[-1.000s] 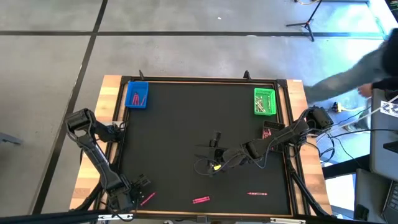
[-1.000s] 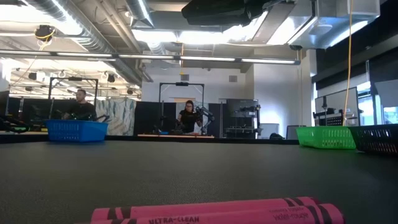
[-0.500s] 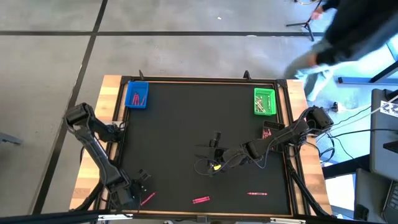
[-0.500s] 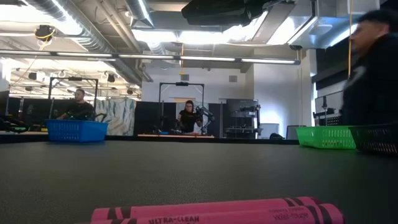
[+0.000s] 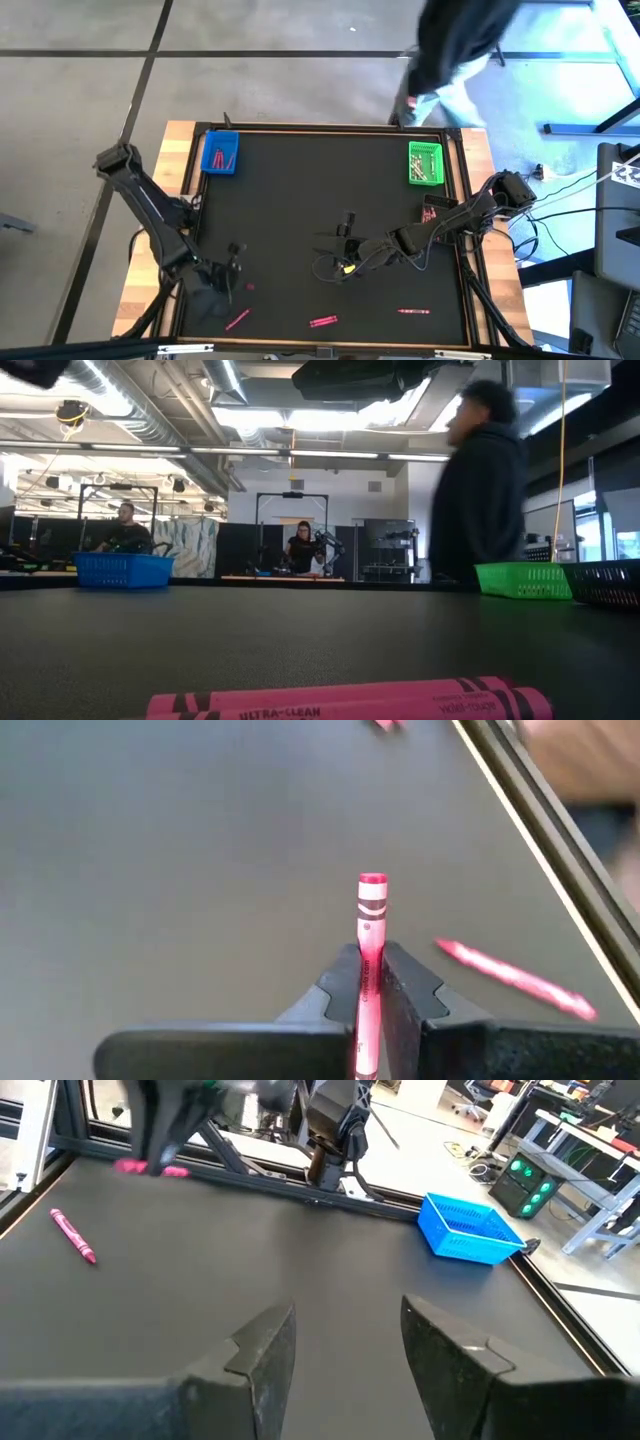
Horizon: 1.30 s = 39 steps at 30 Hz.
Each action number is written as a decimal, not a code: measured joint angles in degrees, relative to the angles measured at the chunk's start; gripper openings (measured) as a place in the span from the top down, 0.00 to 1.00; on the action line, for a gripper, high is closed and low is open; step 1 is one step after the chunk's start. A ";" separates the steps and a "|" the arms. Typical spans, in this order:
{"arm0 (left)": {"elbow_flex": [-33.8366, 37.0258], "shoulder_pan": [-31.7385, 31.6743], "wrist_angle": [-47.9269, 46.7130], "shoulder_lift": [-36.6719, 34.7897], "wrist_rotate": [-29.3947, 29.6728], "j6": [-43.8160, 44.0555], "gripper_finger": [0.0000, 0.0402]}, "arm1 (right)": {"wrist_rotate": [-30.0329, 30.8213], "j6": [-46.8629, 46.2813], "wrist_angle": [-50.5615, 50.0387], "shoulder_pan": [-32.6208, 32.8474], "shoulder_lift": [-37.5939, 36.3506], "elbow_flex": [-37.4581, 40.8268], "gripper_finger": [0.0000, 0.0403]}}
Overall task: Sort crayons
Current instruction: Put the red crayon into the blue bin
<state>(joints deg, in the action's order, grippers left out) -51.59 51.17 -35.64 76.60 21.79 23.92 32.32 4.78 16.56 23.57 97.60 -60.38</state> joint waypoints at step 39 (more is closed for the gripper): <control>1.42 -52.82 -23.50 -8.91 33.64 -3.46 0.97 | 0.02 0.00 -0.55 0.02 0.00 0.00 0.55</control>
<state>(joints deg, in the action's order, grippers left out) -50.17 -1.65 -59.13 67.69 55.42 20.46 32.34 4.77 16.01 23.59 97.60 -60.38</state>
